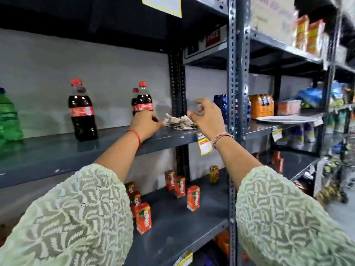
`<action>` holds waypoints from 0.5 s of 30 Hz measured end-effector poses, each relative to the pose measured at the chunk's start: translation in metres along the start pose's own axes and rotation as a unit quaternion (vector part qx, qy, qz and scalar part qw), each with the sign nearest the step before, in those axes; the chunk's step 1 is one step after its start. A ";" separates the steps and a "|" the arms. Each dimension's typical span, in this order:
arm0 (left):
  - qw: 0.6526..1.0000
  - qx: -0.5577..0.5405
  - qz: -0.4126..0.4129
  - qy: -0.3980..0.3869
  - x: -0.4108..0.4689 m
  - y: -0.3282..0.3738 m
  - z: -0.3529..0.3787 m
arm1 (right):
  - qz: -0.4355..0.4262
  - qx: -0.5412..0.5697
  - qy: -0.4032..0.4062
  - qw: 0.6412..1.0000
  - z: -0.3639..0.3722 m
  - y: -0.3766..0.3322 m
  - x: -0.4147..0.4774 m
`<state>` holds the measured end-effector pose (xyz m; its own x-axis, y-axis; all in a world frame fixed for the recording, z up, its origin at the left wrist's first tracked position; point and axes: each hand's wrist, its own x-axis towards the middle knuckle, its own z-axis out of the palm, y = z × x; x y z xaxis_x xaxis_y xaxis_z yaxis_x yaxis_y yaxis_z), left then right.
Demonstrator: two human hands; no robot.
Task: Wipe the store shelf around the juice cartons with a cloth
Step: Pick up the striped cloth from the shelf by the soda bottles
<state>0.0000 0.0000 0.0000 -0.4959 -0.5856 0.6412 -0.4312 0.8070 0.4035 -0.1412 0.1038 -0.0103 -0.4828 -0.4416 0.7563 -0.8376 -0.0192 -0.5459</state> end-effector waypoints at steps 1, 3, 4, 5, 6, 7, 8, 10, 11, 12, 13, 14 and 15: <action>1.000 -0.004 -0.014 -0.014 0.004 0.001 0.005 | 0.000 -0.018 -0.010 1.000 -0.003 0.006 0.004; 0.999 -0.011 -0.031 -0.026 0.010 0.003 0.013 | -0.003 -0.061 -0.041 0.997 -0.005 0.021 0.013; 0.999 -0.020 -0.036 -0.032 0.013 0.003 0.017 | 0.001 -0.073 -0.062 0.995 -0.006 0.028 0.016; 0.998 -0.024 -0.036 -0.040 0.018 0.005 0.023 | 0.000 -0.078 -0.084 0.993 -0.006 0.034 0.021; 0.998 -0.022 -0.034 -0.047 0.023 0.006 0.028 | 0.003 -0.077 -0.108 0.991 -0.005 0.038 0.023; 0.998 -0.018 -0.035 -0.056 0.027 0.006 0.032 | 0.003 -0.071 -0.130 0.989 -0.004 0.043 0.025; 0.997 -0.008 -0.039 -0.060 0.031 0.005 0.036 | 0.001 -0.067 -0.149 0.987 -0.003 0.044 0.026; 0.996 0.006 -0.055 -0.064 0.038 0.002 0.042 | 0.003 -0.081 -0.184 0.980 0.001 0.049 0.033; 0.997 0.005 -0.057 -0.060 0.040 0.001 0.042 | 0.003 -0.100 -0.198 0.975 0.003 0.052 0.037; 0.997 0.007 -0.045 -0.057 0.041 0.000 0.041 | 0.010 -0.119 -0.212 0.970 0.005 0.053 0.040; 0.998 0.017 -0.022 -0.064 0.043 0.000 0.042 | 0.018 -0.132 -0.230 0.964 0.006 0.056 0.043; 0.996 0.029 0.002 -0.083 0.046 0.001 0.044 | 0.029 -0.139 -0.253 0.957 0.006 0.058 0.046; 0.993 0.036 0.022 -0.109 0.048 0.002 0.046 | 0.034 -0.150 -0.277 0.949 0.005 0.060 0.048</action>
<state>-0.0591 -0.0294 0.0016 -0.6635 -0.5597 0.4964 -0.4556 0.8286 0.3253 -0.2131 0.0775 -0.0085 -0.3985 -0.8382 0.3722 -0.8848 0.2444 -0.3968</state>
